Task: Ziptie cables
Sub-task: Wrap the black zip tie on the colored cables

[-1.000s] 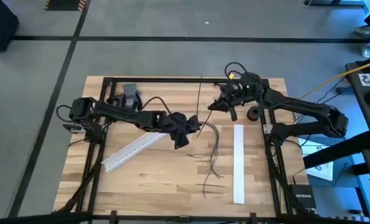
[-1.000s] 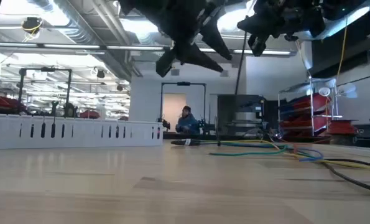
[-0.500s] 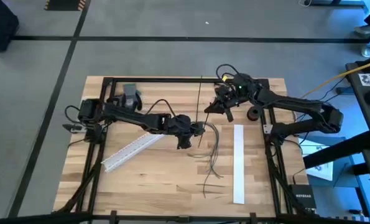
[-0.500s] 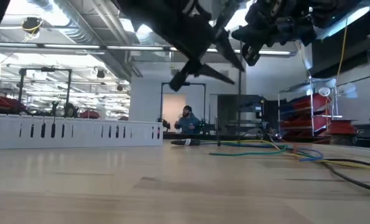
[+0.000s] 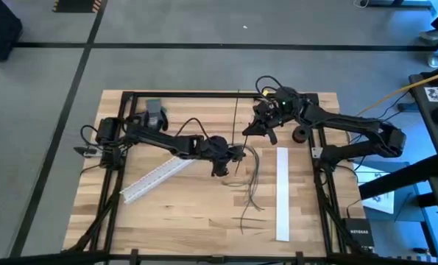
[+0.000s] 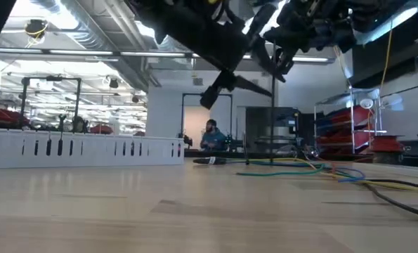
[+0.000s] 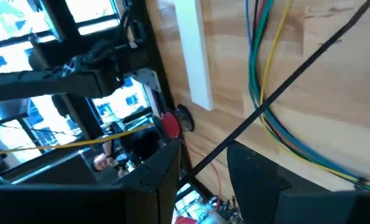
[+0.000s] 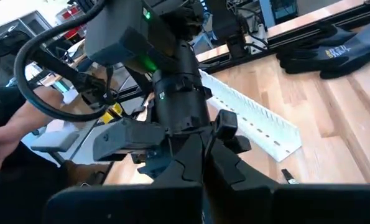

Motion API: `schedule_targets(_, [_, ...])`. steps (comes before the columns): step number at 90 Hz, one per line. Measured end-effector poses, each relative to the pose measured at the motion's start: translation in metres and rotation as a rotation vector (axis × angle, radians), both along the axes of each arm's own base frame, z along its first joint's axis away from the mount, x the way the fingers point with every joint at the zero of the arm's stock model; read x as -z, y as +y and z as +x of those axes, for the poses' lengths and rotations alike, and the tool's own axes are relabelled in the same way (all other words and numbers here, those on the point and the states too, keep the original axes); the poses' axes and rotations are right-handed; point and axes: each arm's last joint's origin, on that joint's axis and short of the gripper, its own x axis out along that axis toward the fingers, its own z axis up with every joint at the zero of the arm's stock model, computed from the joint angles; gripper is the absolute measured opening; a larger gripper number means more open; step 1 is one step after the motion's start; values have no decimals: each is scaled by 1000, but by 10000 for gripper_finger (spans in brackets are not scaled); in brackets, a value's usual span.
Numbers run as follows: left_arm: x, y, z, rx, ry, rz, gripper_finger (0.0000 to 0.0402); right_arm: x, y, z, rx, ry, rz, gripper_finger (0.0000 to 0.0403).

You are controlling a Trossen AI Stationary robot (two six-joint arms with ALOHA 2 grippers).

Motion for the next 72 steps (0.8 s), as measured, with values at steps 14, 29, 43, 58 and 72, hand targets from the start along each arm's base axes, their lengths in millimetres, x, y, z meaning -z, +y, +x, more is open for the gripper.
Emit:
schedule_targets(14, [6, -2, 0, 24, 26, -30, 125, 2, -1, 2, 6, 5, 2, 0])
schedule_targets(29, [8, -10, 1, -10, 20, -136, 89, 1, -2, 3, 28, -14, -19, 0])
schedule_targets(43, [6, -15, 2, -113, -32, -358, 23, 1, -3, 4, 50, -19, -51, 0])
schedule_targets(58, [-1, -13, 5, -286, -154, -745, 5, 2, -6, 4, 114, -32, -196, 0])
schedule_targets(72, [-11, -5, 3, -439, -220, -1073, 2, 5, -9, 4, 169, -32, -384, 0])
